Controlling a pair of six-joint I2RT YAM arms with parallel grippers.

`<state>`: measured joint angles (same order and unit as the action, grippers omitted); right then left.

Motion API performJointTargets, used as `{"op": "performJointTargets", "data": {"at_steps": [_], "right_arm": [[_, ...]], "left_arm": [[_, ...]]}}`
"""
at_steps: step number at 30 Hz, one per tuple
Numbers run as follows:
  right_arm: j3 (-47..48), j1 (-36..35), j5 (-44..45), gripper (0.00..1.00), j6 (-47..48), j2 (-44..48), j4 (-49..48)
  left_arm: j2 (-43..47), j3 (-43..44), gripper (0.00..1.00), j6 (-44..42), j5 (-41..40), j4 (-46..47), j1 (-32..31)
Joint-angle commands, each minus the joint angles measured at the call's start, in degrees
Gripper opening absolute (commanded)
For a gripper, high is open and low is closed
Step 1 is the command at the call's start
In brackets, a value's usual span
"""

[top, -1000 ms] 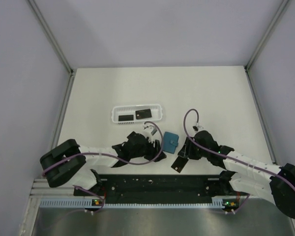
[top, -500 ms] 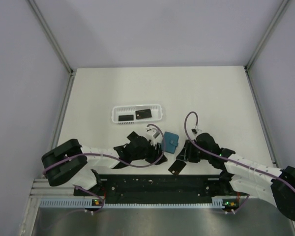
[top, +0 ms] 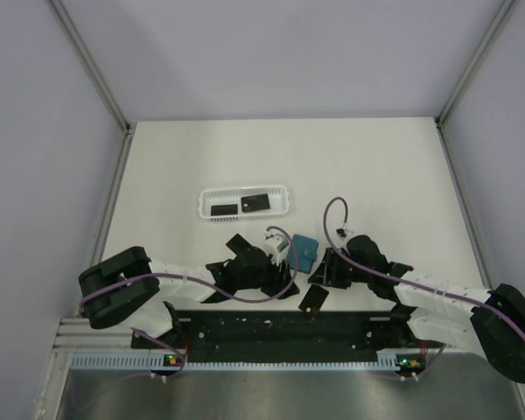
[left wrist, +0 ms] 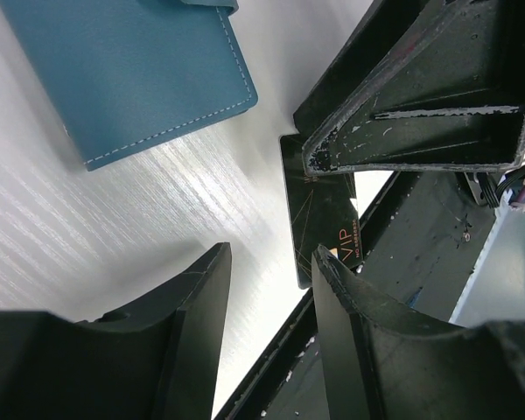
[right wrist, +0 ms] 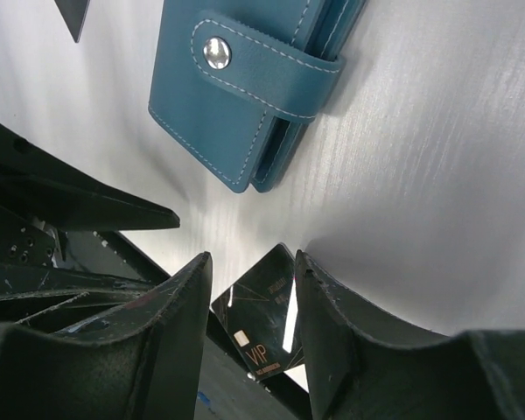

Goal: Put the credit cards into the card holder
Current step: Move the credit card to the corner of the board, then pick up the credit card at the corner of the board.

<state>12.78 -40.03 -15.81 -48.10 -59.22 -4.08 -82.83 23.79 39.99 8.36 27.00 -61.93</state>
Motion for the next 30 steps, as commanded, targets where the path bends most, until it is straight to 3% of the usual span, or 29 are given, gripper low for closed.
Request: {"op": "performJointTargets", "data": {"at_steps": [1,7,12,15,22,26,30], "right_arm": [[-0.82,-0.84,4.54,0.45,-1.20,3.56,3.71],[-1.09,-1.80,15.18,0.47,-9.28,22.98,21.78],[-0.47,-2.77,17.31,0.47,-15.09,35.48,35.52],[-0.47,-4.08,17.22,0.47,-17.11,35.85,39.22],[0.85,-15.23,23.71,0.48,-24.31,28.03,39.50],[0.85,-22.27,26.97,0.49,-30.55,25.12,38.97],[-1.17,-24.48,25.75,0.49,-33.81,25.91,34.85]], "left_arm": [[-0.14,0.99,0.48,0.53,0.60,3.58,-0.38],[-1.19,1.43,0.47,0.35,1.22,4.90,-0.65],[-1.90,1.08,0.46,0.71,1.13,6.39,-1.09],[-2.16,0.91,0.46,0.71,0.87,6.75,-1.17],[-3.30,1.69,0.45,0.18,1.31,6.74,-1.09],[-4.27,1.96,0.44,0.35,1.92,7.36,-1.26],[-5.15,2.05,0.39,0.53,2.89,8.15,-1.17]]}}
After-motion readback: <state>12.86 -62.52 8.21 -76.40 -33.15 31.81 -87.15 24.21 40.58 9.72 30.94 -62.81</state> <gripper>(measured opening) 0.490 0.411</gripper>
